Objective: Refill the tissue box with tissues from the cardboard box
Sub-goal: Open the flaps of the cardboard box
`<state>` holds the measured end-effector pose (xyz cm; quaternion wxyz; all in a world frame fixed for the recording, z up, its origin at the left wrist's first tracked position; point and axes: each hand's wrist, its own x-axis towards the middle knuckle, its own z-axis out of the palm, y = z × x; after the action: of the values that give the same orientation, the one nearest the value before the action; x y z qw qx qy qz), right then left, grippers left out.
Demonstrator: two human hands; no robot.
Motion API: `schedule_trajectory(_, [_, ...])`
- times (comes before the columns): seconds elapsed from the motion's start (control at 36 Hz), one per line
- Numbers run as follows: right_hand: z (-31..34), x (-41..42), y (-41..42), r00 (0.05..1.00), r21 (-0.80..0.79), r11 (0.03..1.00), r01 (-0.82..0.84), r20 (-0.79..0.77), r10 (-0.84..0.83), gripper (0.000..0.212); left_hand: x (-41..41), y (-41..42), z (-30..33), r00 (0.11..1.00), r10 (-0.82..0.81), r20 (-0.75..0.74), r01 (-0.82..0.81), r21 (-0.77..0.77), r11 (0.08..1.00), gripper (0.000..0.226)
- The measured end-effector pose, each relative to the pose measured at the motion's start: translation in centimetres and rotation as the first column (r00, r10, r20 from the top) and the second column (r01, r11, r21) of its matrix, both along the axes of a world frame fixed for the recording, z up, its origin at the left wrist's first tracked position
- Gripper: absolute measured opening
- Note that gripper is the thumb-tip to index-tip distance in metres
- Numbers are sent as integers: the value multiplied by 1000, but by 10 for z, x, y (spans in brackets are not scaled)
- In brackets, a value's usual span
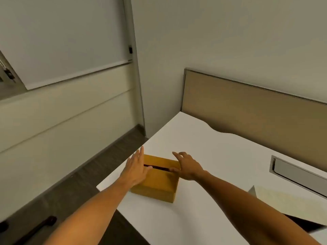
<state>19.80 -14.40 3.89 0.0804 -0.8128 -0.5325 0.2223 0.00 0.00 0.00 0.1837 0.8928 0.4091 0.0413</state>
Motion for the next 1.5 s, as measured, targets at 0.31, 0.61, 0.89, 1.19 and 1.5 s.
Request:
schedule_trajectory(0.31, [-27, 4, 17, 969, -105, 989, 108, -209, -129, 83, -24, 0, -29, 999, -10, -49, 4, -110, 994, 124])
schedule_trajectory(0.61, [-24, 25, 26, 993, -145, 988, -46, -119, 28, 89, -37, 8, -28, 999, -44, -21, 45, 32, 998, 120])
schedule_trajectory(0.89, [-22, 35, 29, 985, -146, 978, -152, -102, 138, 81, -68, -11, -25, 965, -228, 131, 185, 277, 943, 31])
schedule_trajectory(1.19, [-26, 34, 38, 958, 195, 957, 215, -234, -168, 45, -89, -29, -46, 955, -297, 18, 282, 262, 923, 52])
schedule_trajectory(1.5, [-56, 34, 61, 881, 263, 841, 474, -160, -446, 36, -35, -42, -50, 987, 124, 102, -125, -1, 992, 66])
